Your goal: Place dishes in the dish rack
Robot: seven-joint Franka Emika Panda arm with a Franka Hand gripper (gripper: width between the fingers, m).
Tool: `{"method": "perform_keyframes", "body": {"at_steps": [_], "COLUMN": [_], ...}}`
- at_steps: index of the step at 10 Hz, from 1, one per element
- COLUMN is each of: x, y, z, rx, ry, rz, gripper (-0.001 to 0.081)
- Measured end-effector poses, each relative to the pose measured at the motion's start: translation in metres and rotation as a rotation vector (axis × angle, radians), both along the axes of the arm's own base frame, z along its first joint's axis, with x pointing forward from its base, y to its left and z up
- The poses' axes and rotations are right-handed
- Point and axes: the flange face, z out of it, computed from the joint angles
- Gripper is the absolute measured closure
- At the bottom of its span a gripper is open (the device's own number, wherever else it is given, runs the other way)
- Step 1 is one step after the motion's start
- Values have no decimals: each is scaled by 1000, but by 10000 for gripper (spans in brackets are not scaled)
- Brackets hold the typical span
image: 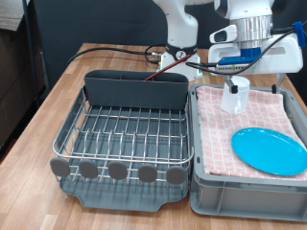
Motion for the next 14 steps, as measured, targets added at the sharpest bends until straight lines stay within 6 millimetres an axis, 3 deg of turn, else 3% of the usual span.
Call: {"method": "perform_keyframes", "body": {"at_steps": [3, 7, 14], "x": [-2, -8, 0], "y": [-13, -33, -32], "z": [-6, -30, -59], "rx": [105, 154, 186], "ry": [-19, -56, -77], "rz": [53, 101, 134], "gripper": [4, 4, 4]}}
